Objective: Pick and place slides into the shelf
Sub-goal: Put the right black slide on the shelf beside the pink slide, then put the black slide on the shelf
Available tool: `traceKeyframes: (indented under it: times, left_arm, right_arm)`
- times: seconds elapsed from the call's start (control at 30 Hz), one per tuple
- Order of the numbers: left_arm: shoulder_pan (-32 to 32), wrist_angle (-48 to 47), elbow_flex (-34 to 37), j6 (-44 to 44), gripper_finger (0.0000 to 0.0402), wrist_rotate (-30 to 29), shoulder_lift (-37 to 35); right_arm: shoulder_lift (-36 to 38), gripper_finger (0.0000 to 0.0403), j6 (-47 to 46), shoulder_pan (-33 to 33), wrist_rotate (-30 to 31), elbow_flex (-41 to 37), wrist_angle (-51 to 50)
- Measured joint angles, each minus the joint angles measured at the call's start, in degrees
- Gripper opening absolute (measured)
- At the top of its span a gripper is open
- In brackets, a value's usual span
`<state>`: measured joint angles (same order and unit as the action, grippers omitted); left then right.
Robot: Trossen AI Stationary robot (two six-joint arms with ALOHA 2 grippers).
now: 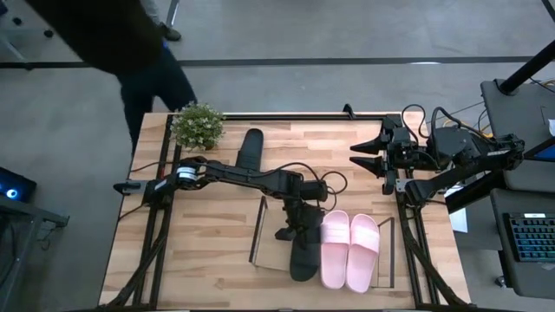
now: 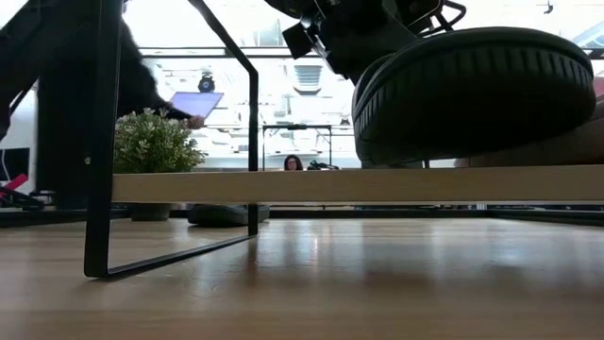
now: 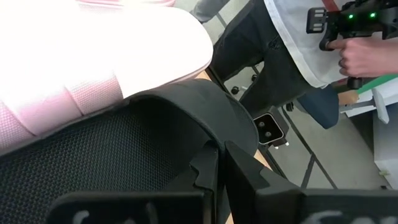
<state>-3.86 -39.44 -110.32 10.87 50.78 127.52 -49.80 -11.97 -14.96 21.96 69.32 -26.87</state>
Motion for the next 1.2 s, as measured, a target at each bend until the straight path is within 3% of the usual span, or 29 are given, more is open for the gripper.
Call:
traceKeyframes:
  times: [0.27,0.73,1.0,1.2]
  left_arm:
    - [0.0,0.0,0.0,-1.5,0.0013,-0.4,0.0]
    - [0.1,-0.2,-0.4,-4.4,0.0159,-5.8,0.0]
    - [0.3,-0.6,-0.7,-4.5,0.0168,-7.8,-0.3]
    - [0.9,-0.3,-0.7,-4.5,0.0169,-16.0,-3.3]
  right_arm:
    - [0.0,0.0137,0.0,0.0,0.0,0.0,0.0]
    - [0.0,0.0137,0.0,0.0,0.0,0.0,0.0]
    - [0.0,0.0137,0.0,0.0,0.0,0.0,0.0]
    - [0.0,0.0137,0.0,0.0,0.0,0.0,0.1]
